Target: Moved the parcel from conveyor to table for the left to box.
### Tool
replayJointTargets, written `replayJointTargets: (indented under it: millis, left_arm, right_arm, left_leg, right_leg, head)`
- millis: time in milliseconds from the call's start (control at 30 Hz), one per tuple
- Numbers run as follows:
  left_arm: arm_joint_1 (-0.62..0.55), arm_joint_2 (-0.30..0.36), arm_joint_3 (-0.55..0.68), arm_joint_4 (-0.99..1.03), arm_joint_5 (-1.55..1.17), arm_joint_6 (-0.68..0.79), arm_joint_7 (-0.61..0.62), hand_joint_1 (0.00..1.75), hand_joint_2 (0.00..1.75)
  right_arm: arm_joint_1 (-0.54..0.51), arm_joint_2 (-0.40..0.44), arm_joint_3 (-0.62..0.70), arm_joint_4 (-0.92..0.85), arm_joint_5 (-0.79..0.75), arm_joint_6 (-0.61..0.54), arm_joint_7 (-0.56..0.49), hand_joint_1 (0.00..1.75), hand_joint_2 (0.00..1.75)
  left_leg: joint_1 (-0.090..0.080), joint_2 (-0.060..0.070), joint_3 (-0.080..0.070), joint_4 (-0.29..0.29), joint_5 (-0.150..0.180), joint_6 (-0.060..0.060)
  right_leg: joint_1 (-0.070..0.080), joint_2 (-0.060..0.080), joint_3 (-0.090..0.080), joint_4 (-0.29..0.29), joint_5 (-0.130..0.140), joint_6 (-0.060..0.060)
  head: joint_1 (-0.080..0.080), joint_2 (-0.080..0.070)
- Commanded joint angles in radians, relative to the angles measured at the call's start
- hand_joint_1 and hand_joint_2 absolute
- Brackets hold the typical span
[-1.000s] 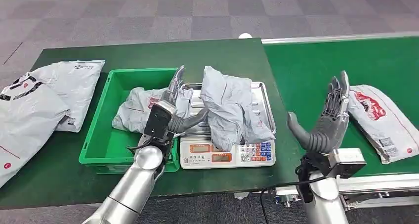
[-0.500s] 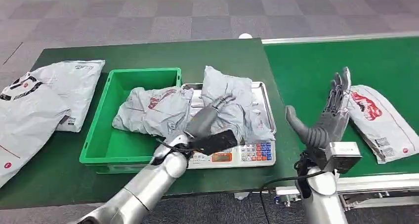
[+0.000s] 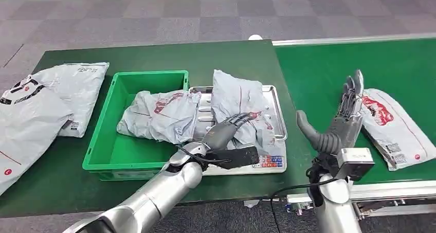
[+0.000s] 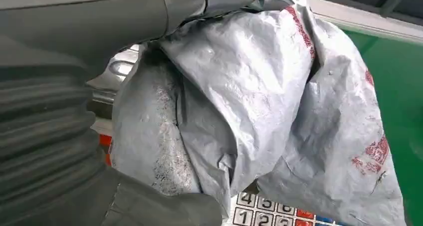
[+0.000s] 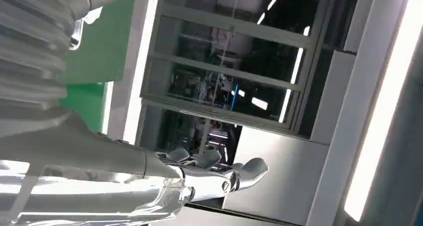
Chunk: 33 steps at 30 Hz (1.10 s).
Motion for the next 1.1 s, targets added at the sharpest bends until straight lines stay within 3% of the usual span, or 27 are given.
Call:
replayJointTargets:
  millis: [33, 167, 300, 333, 400, 433, 467, 633, 800, 933, 1100]
  left_arm:
    - [-0.044, 0.009, -0.081, 0.107, -0.030, -0.040, 0.040, 0.00, 1.75]
    - [-0.038, 0.007, -0.145, 0.150, -0.074, -0.056, 0.140, 0.00, 1.75]
    - [-0.029, 0.007, -0.122, 0.168, -0.061, -0.006, 0.155, 0.02, 1.75]
    - [-0.024, 0.009, -0.091, 0.161, -0.051, 0.042, 0.132, 1.71, 1.75]
    - [-0.010, 0.020, -0.042, 0.128, -0.036, 0.139, 0.086, 1.75, 1.75]
    - [0.046, 0.021, 0.099, 0.013, 0.090, 0.297, -0.056, 1.75, 1.75]
    - [0.055, 0.032, 0.134, -0.008, 0.114, 0.362, -0.175, 1.75, 1.75]
    - [0.133, 0.086, 0.190, -0.230, 0.136, 0.426, -0.215, 1.75, 1.75]
    - [0.153, 0.095, 0.240, -0.249, 0.207, 0.499, -0.333, 1.75, 1.75]
    - [0.218, 0.118, 0.258, -0.427, 0.299, 0.520, -0.457, 1.75, 1.75]
    - [0.269, 0.221, 0.178, -0.726, 0.425, 0.596, -0.457, 1.75, 1.75]
  right_arm:
    - [-0.019, 0.015, -0.023, 0.055, 0.000, -0.003, 0.003, 0.00, 1.75]
    - [-0.017, 0.032, -0.026, 0.066, 0.018, 0.008, -0.001, 0.00, 1.75]
    - [-0.029, 0.041, -0.022, 0.073, 0.026, 0.009, -0.001, 0.00, 1.75]
    - [-0.030, 0.040, -0.019, 0.070, 0.028, 0.010, 0.001, 0.00, 1.75]
    - [-0.031, 0.037, -0.015, 0.065, 0.028, 0.014, 0.005, 0.00, 1.75]
    - [-0.037, 0.033, -0.006, 0.066, 0.019, 0.031, 0.010, 0.00, 1.75]
    - [-0.049, 0.033, 0.001, 0.075, 0.018, 0.029, 0.011, 0.00, 1.75]
    - [-0.071, 0.017, 0.024, 0.095, -0.004, 0.023, 0.014, 0.00, 1.75]
    - [-0.051, 0.004, 0.008, 0.069, -0.054, 0.027, -0.001, 0.00, 1.75]
    - [-0.048, -0.001, 0.004, 0.084, -0.086, 0.042, -0.007, 0.00, 1.75]
    - [-0.040, -0.013, 0.008, 0.087, -0.092, 0.028, -0.017, 0.00, 1.75]
  left_leg:
    - [0.001, 0.002, 0.005, -0.002, -0.001, 0.000]
    - [0.001, 0.001, 0.004, -0.002, -0.001, -0.001]
    - [0.001, 0.003, 0.006, -0.003, -0.001, -0.001]
    - [0.001, 0.003, 0.005, -0.002, -0.001, -0.001]
    - [0.001, 0.004, 0.006, -0.003, -0.001, -0.001]
    - [0.002, 0.005, 0.009, -0.005, 0.000, -0.001]
    - [0.001, 0.005, 0.007, -0.004, -0.001, -0.001]
    - [0.000, 0.008, 0.005, -0.002, -0.001, -0.001]
    - [0.001, 0.004, 0.007, -0.004, -0.001, -0.001]
    - [0.000, 0.002, 0.003, -0.001, -0.001, 0.000]
    - [0.001, 0.002, 0.001, -0.001, -0.001, -0.001]
  right_leg:
    - [0.001, 0.003, 0.005, -0.003, 0.000, -0.001]
    - [0.001, 0.002, 0.004, -0.002, 0.000, -0.001]
    - [0.001, 0.004, 0.005, -0.004, 0.001, -0.001]
    - [0.001, 0.004, 0.005, -0.003, 0.000, -0.001]
    - [0.001, 0.004, 0.006, -0.004, 0.001, -0.001]
    - [0.002, 0.006, 0.008, -0.006, 0.002, -0.002]
    - [0.001, 0.006, 0.006, -0.005, 0.002, -0.001]
    - [0.000, 0.008, 0.003, -0.002, 0.001, -0.001]
    - [0.001, 0.005, 0.007, -0.004, 0.001, -0.001]
    - [0.001, 0.002, 0.002, -0.001, 0.000, -0.001]
    - [0.001, 0.002, 0.001, -0.001, 0.000, -0.001]
  head:
    - [0.000, 0.000]
    - [0.000, 0.000]
    - [0.000, 0.000]
    - [0.000, 0.000]
    - [0.000, 0.000]
    - [0.000, 0.000]
    - [0.000, 0.000]
    - [0.000, 0.000]
    - [0.000, 0.000]
    - [0.000, 0.000]
    - [0.000, 0.000]
